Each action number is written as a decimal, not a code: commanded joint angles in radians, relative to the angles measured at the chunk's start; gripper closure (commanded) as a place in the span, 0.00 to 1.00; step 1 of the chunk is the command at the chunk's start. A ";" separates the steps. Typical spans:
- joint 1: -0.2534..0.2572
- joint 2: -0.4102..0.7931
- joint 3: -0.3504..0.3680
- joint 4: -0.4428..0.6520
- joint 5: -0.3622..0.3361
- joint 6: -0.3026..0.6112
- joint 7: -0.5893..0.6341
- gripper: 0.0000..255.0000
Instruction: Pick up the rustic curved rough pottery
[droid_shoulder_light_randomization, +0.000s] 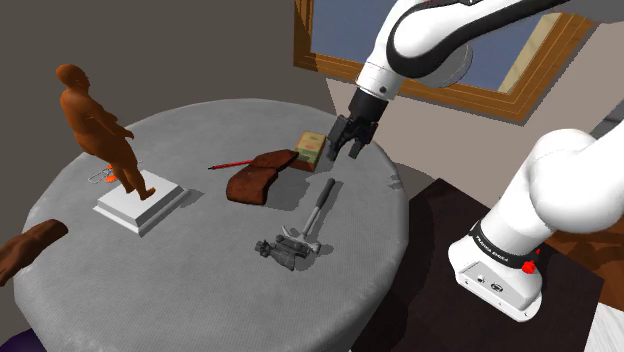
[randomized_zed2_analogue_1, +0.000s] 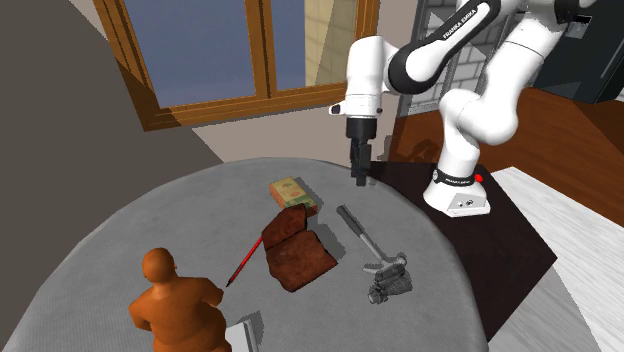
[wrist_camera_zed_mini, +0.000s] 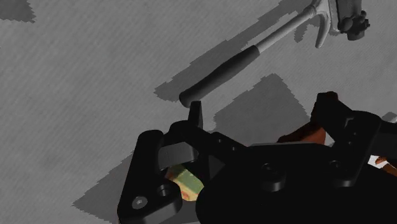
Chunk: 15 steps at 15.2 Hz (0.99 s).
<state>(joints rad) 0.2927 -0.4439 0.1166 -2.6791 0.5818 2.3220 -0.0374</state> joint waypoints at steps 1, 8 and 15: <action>0.040 0.069 0.009 0.022 0.082 0.071 -0.016 0.00; 0.162 0.301 0.031 0.143 0.400 0.256 -0.155 0.00; 0.220 0.499 0.065 0.306 0.682 0.345 -0.323 0.00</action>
<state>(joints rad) 0.5059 0.0336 0.1754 -2.3905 1.2337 2.6558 -0.3440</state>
